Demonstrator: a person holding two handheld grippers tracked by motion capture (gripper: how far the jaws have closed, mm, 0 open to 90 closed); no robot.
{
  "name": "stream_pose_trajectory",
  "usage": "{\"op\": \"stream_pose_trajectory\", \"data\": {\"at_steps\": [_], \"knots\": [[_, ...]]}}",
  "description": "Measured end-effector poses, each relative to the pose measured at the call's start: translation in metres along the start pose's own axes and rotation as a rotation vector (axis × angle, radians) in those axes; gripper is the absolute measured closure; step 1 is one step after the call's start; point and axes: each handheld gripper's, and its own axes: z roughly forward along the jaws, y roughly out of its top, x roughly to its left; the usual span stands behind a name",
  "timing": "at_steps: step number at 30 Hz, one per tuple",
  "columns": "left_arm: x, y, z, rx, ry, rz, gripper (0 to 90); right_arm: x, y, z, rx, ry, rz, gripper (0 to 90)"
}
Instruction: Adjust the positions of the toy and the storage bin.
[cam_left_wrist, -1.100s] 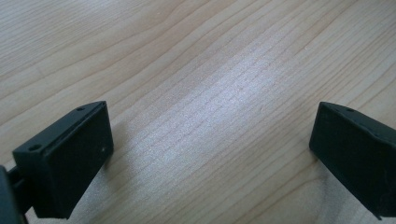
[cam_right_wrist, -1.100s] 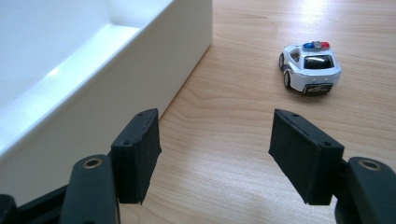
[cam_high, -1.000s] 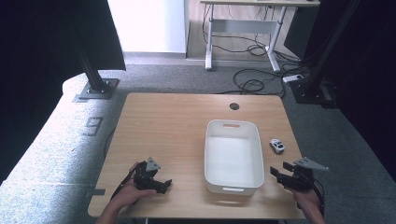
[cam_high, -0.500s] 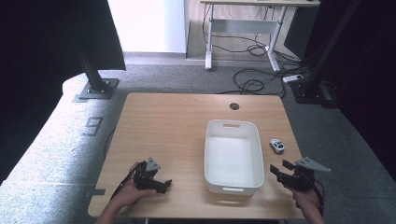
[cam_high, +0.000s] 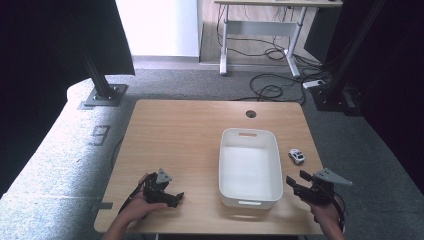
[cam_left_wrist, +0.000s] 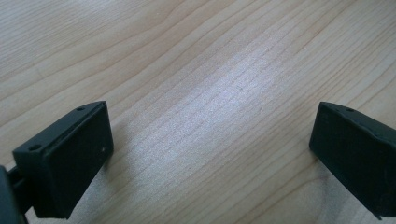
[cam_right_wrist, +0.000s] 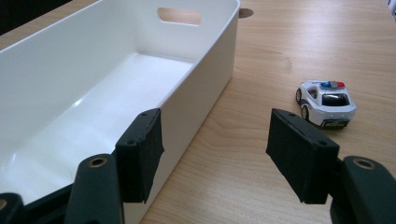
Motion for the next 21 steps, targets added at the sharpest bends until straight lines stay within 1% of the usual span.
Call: {"op": "stream_pose_trajectory", "data": {"at_steps": [11,21], "knots": [[0.000,0.000,0.000,0.000,-0.001,0.001,0.0,0.006,0.003,-0.002,-0.014,0.020,0.013,35.0],[0.000,0.000,0.000,-0.001,-0.001,0.000,0.0,0.012,0.012,-0.011,-0.044,0.047,0.007,34.8]]}}
